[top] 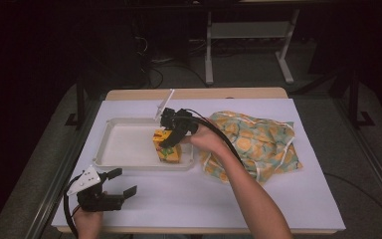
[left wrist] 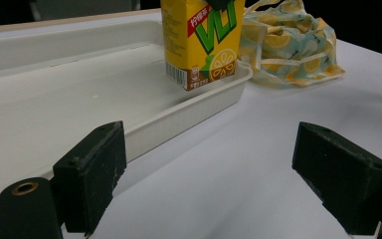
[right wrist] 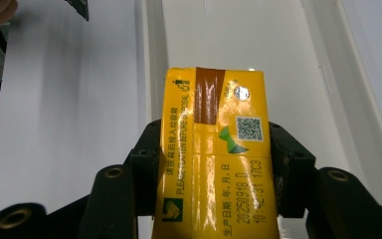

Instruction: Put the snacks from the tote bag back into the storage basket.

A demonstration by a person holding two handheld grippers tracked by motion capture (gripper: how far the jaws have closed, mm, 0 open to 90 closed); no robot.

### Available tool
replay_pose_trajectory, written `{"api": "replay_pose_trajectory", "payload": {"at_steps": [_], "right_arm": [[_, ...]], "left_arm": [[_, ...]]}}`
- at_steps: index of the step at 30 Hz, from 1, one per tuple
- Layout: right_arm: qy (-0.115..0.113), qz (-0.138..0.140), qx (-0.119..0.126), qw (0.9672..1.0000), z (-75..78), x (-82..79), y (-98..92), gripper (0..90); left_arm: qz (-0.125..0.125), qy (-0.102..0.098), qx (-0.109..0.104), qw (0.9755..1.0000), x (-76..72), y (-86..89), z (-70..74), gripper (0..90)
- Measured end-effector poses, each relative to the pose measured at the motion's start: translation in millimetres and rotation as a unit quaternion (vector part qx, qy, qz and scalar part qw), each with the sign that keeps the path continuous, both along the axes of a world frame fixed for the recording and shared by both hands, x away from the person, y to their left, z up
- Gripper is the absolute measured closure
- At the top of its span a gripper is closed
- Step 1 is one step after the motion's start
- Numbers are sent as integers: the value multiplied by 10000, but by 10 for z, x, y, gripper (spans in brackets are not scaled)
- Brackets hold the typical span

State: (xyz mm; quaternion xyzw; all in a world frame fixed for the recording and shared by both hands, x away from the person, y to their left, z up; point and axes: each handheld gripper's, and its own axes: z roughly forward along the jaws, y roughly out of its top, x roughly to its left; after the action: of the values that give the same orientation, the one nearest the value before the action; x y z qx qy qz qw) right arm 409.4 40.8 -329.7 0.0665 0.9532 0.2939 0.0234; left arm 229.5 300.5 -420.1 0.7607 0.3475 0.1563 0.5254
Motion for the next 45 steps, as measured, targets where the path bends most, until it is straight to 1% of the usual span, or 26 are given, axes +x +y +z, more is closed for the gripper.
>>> {"api": "replay_pose_trajectory", "payload": {"at_steps": [17,21,23,35,37,38,45], "right_arm": [[81,42,-91,9999,-137,35,45,489],[89,13,-82,9999,-150,39,44,489],[130,11,-53,9999,-168,45,41,489],[96,20,-53,9999,-192,61,66,489],[76,27,-57,10000,-201,67,71,489],[95,53,-87,9999,-216,74,75,489],[177,23,-129,9998,-255,89,76,488]], "left_arm": [[10,5,-46,10000,-2,-1,-1,134],[10,7,-38,10000,-2,-2,-1,134],[8,8,-28,10000,-2,-2,-1,134],[-5,5,-9,10000,1,4,-1,134],[-14,-3,19,10000,0,8,0,134],[0,-12,-22,10000,-1,4,-1,134],[11,-9,-28,10000,-1,5,-1,134]]}}
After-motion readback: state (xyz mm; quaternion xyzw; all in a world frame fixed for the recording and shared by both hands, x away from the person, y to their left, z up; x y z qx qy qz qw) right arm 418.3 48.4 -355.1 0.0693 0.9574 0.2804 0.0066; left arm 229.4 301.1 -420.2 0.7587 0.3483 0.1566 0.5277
